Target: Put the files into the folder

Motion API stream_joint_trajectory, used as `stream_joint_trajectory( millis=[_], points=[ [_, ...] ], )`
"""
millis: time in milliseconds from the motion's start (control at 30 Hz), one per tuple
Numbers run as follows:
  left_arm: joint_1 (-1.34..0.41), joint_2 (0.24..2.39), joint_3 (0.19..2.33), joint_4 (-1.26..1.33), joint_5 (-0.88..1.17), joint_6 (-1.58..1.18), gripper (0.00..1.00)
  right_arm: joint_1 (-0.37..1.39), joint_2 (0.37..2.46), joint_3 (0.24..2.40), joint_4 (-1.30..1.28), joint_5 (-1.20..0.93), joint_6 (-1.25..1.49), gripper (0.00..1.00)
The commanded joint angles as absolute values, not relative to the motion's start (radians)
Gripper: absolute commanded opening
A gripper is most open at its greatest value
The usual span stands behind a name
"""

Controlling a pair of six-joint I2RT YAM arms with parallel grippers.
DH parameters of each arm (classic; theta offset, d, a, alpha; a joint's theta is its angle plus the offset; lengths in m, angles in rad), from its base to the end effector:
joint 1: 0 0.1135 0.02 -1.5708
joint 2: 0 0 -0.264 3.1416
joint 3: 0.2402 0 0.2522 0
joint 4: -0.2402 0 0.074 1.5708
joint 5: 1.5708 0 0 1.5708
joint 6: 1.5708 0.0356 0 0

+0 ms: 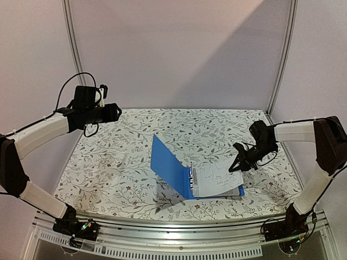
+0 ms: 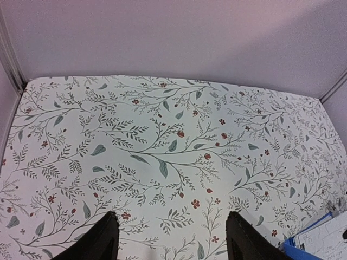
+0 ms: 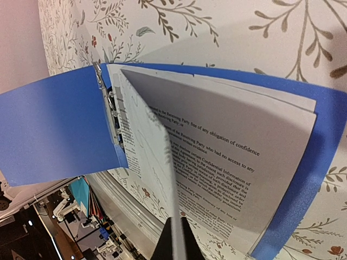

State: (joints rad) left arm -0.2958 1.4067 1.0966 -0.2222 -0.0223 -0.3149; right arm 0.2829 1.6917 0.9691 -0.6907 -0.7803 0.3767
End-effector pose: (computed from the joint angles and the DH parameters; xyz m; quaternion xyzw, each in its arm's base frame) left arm 0.3091 -0.0934 0.3007 -0.0138 0.8680 -0.1399 0.4762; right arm 0.2723 0.1052 0.1605 -0.0133 -0.9224 -0.3823 0.0540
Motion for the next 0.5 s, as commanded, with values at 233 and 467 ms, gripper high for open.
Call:
stream_joint_trajectory(
  millis=[233, 467],
  points=[
    [-0.285, 1.427, 1.094, -0.213, 0.022, -0.319, 0.67, 0.298, 1.749, 0.996, -0.652, -0.804, 0.391, 0.00],
    [-0.283, 1.431, 1.094, -0.213, 0.027, -0.322, 0.67, 0.330, 1.766, 0.980, -0.615, -0.816, 0.409, 0.00]
  ],
)
